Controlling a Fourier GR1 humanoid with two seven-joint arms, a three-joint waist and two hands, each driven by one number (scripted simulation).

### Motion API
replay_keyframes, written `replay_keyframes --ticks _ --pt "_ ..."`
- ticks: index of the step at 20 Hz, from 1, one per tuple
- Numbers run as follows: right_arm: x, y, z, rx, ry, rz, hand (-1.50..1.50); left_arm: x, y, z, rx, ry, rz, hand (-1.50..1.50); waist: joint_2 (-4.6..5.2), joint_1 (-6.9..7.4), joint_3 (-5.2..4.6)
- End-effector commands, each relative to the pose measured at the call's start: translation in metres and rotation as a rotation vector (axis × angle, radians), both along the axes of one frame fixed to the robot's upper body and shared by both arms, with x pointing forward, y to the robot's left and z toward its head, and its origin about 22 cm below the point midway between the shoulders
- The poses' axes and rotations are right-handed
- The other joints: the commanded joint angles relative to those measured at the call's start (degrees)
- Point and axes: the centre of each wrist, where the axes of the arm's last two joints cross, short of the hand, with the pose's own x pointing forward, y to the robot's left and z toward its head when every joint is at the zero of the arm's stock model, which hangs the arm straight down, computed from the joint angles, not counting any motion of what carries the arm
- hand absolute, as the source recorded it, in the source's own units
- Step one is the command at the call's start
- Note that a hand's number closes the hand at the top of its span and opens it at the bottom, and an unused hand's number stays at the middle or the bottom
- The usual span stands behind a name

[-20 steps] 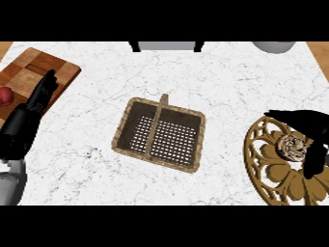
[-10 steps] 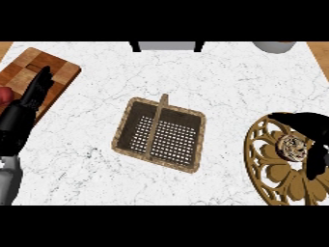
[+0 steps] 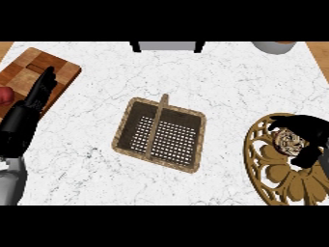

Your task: Pick the cupcake from the placemat and place it in the basket

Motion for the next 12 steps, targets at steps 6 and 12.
replay_keyframes --ticks 6,12 --pt "-0.003 0.007 -0.018 0.001 -0.024 0.079 1.5 0.006 0.004 -0.015 0.01 -0.003 0.003 0.0 0.25 -0.26 0.18" --pt "-0.004 -0.006 -0.008 -0.03 -0.135 0.045 1.5 0.009 0.0 0.003 0.01 0.007 0.0 0.0 0.18 -0.36 0.18"
